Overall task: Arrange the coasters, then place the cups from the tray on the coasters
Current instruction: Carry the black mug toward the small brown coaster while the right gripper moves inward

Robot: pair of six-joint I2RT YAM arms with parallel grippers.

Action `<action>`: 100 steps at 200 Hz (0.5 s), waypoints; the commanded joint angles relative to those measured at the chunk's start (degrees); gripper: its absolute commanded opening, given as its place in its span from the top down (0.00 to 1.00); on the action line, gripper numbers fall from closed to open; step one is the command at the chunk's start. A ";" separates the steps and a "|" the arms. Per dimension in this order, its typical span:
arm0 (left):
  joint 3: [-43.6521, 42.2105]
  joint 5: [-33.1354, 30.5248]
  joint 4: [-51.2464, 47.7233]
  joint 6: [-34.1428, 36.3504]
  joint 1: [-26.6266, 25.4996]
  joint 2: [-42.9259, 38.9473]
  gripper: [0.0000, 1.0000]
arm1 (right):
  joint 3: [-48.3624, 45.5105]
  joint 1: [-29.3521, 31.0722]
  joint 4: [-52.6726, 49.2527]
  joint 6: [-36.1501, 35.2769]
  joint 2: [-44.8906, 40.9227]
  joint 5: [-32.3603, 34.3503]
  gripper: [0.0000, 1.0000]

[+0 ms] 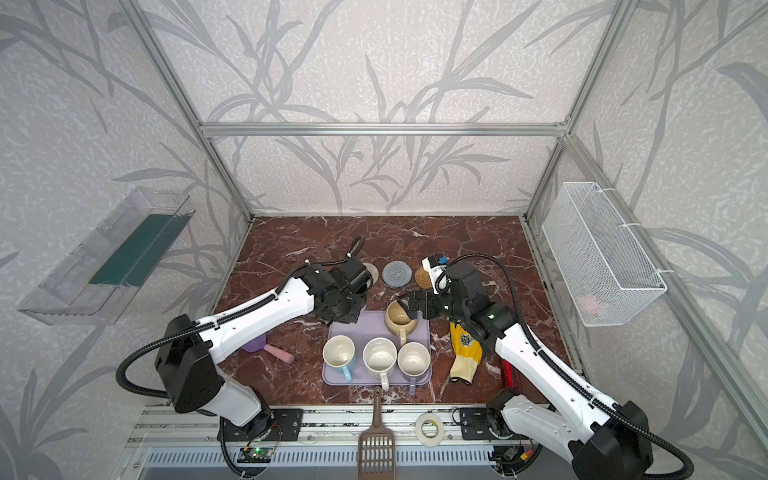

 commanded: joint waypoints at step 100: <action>5.59 -5.54 2.03 6.28 15.55 -0.50 1.00 | 11.09 7.83 5.24 2.33 12.15 2.54 0.01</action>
